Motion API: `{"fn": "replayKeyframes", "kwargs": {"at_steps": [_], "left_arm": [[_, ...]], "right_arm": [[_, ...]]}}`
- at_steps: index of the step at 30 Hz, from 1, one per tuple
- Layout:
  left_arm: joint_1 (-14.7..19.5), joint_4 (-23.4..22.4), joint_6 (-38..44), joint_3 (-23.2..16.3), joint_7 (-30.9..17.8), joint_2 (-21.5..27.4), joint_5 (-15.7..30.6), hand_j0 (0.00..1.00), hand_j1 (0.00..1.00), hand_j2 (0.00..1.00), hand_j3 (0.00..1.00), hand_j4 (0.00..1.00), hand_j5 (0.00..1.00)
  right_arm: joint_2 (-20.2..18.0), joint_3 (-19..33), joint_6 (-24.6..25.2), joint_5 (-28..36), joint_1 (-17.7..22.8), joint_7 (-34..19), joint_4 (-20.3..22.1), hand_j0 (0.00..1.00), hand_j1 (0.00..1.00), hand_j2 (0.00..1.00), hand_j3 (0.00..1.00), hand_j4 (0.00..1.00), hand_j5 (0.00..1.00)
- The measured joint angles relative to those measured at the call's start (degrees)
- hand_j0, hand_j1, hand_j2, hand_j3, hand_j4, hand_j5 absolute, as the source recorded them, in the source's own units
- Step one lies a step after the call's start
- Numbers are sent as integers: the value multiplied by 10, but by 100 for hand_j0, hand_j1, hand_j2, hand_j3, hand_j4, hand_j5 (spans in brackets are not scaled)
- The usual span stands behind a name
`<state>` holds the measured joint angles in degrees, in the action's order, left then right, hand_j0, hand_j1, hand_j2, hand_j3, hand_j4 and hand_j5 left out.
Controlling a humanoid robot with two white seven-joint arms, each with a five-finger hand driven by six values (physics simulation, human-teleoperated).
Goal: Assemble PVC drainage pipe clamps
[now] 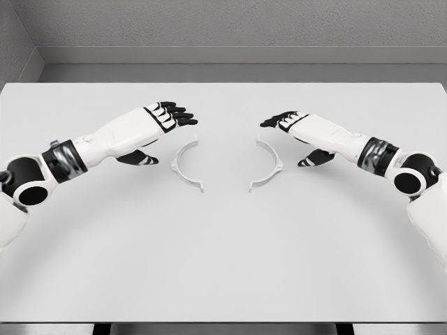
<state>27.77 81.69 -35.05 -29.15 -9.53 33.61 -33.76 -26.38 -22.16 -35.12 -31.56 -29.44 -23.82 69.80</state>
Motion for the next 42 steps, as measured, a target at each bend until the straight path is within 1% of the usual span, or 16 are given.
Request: {"fn": "replayKeyframes", "kwargs": {"at_steps": [6, 13, 20, 27, 32, 42], "left_arm": [[4, -19, 0, 0, 0, -6, 1, 100, 100, 100, 100, 100, 100], [9, -50, 0, 0, 0, -32, 1, 100, 100, 100, 100, 100, 100], [10, -70, 0, 0, 0, -42, 1, 100, 100, 100, 100, 100, 100], [20, -115, 0, 0, 0, -62, 1, 100, 100, 100, 100, 100, 100], [23, -138, 0, -1, 0, -73, 0, 100, 100, 100, 100, 100, 100], [26, -155, 0, 0, 0, -83, 0, 100, 100, 100, 100, 100, 100]], "right_arm": [[3, -2, 0, -2, 1, -1, -1, 100, 100, 100, 100, 100, 100], [13, -6, 0, 0, 0, -2, 1, 100, 100, 100, 100, 100, 100], [16, -8, 0, -1, -1, -2, -2, 100, 100, 100, 100, 100, 100], [19, -8, 0, -3, -4, -2, -6, 100, 100, 100, 100, 100, 100], [27, -12, 0, -5, -7, -2, -22, 100, 100, 100, 100, 100, 100], [33, -11, 0, -6, -14, -2, -36, 100, 100, 100, 100, 100, 100]]}}
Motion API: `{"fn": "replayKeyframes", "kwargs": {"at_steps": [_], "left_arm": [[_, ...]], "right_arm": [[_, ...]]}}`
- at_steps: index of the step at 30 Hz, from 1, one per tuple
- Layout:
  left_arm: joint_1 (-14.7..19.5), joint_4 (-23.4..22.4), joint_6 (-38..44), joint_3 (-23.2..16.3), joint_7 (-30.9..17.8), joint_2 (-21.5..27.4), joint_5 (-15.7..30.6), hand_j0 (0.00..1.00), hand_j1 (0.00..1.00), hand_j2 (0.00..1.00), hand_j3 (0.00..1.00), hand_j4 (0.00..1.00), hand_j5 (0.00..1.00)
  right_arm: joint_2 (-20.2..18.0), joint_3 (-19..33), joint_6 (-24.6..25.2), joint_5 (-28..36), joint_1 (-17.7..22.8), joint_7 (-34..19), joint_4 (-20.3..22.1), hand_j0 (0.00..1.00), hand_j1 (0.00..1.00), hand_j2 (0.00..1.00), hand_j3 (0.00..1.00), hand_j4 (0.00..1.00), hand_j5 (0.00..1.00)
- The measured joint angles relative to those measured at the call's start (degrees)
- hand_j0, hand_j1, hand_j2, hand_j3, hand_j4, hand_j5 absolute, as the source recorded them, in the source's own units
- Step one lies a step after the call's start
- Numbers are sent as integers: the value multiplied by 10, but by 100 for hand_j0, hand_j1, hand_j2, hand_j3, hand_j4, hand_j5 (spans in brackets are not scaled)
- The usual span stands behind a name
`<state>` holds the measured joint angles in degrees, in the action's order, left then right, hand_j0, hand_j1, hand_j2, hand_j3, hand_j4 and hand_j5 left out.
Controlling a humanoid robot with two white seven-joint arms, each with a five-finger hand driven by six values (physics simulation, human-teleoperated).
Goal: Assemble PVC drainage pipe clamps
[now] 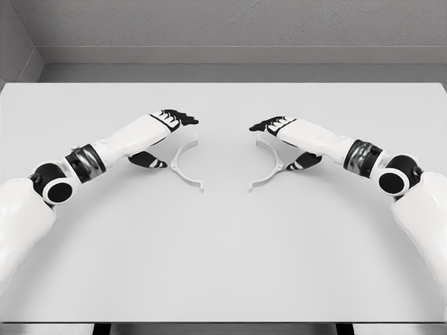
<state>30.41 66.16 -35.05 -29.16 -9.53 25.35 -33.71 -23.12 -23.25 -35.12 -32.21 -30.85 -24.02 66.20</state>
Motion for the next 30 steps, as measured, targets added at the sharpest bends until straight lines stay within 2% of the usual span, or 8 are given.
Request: {"fn": "replayKeyframes", "kwargs": {"at_steps": [27, 30], "left_arm": [[1, -8, 0, 3, 0, -22, -1, 100, 100, 100, 100, 100, 100], [16, -12, 0, 5, 0, -20, 0, 100, 100, 100, 100, 100, 100]], "right_arm": [[18, -3, 0, -1, -13, 0, -16, 100, 100, 100, 100, 100, 100], [21, -3, 0, -1, -14, 0, -16, 100, 100, 100, 100, 100, 100]]}}
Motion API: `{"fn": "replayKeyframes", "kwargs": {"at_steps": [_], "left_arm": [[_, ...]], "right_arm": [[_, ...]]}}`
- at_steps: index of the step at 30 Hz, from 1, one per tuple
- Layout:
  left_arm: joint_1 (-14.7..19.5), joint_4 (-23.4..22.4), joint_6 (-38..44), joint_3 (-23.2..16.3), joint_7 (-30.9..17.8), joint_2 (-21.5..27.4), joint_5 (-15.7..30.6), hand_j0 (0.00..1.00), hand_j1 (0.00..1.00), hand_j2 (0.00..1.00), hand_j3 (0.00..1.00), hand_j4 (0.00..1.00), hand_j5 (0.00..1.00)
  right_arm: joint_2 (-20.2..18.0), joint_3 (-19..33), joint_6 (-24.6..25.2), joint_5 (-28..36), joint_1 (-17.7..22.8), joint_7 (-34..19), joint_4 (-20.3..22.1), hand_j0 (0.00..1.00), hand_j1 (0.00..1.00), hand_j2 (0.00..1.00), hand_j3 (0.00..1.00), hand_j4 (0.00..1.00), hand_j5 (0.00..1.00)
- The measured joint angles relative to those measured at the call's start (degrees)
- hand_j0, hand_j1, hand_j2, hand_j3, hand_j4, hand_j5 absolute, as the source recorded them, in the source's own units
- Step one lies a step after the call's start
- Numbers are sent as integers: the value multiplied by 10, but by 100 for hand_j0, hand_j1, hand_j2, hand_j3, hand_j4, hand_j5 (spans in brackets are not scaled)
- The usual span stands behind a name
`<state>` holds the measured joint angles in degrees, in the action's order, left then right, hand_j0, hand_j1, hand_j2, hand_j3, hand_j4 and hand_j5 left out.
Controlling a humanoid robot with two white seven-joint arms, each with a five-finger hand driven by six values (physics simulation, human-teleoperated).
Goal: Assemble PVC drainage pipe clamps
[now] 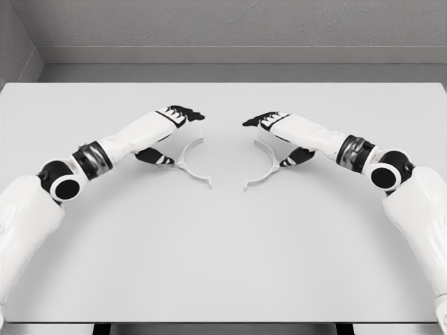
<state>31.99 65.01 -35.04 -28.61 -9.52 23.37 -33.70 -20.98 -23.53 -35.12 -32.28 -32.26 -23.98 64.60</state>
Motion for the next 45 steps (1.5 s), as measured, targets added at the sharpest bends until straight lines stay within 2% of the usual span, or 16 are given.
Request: {"fn": "replayKeyframes", "kwargs": {"at_steps": [12, 45], "left_arm": [[8, -31, 0, -3, 0, -5, -1, 100, 100, 100, 100, 100, 100], [8, -32, 0, -3, 0, -38, -1, 100, 100, 100, 100, 100, 100]], "right_arm": [[9, -1, 0, 0, -2, 0, -1, 100, 100, 100, 100, 100, 100], [39, -22, 0, -3, -21, 0, -34, 100, 100, 100, 100, 100, 100]]}}
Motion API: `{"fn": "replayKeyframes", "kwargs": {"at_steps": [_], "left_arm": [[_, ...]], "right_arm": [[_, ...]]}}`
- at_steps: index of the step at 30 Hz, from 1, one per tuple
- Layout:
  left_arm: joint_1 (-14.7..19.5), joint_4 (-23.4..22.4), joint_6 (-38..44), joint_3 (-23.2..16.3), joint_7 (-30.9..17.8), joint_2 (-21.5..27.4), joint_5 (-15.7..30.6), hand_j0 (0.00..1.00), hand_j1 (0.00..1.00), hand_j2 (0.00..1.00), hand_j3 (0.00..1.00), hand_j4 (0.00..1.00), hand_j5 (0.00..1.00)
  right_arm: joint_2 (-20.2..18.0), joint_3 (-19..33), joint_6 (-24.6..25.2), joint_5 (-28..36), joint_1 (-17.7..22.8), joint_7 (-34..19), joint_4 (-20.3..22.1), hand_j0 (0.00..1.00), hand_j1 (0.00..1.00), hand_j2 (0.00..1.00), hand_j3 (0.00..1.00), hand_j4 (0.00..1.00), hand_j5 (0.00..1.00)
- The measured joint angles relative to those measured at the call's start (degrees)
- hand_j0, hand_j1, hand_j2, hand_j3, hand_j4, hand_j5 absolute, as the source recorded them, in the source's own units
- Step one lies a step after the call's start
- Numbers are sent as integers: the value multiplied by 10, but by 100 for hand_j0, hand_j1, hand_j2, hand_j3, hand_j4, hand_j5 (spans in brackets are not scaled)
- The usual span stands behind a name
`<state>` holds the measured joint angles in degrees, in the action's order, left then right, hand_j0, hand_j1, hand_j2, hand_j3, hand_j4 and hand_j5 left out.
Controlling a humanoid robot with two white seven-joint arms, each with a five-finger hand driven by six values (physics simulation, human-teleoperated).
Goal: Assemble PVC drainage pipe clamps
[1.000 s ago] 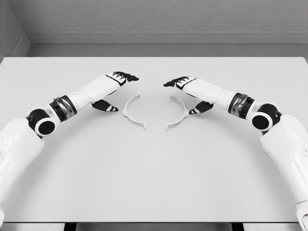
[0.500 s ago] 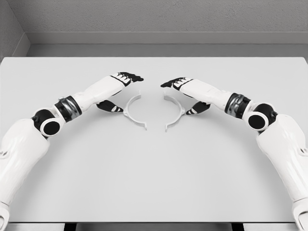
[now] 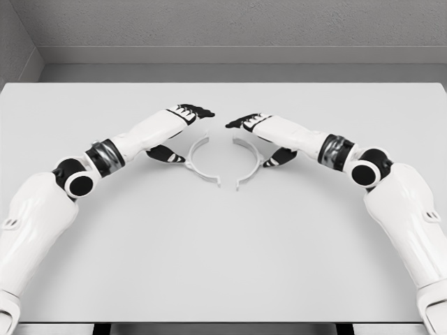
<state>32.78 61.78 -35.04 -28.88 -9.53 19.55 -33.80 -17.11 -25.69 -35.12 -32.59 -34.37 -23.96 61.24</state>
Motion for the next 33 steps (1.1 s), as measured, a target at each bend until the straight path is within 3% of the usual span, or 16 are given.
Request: {"fn": "replayKeyframes", "kwargs": {"at_steps": [17, 26, 33], "left_arm": [[25, -22, 0, 3, 0, 10, 1, 100, 100, 100, 100, 100, 100], [34, -30, 0, 4, 0, 11, 1, 100, 100, 100, 100, 100, 100], [42, -45, 0, 3, 0, 10, 1, 100, 100, 100, 100, 100, 100]], "right_arm": [[2, 5, 0, 4, -5, -1, -3, 100, 100, 100, 100, 100, 100], [2, 6, 0, 0, -17, -1, -36, 100, 100, 100, 100, 100, 100], [6, 5, 0, 1, -17, -1, -38, 100, 100, 100, 100, 100, 100]]}}
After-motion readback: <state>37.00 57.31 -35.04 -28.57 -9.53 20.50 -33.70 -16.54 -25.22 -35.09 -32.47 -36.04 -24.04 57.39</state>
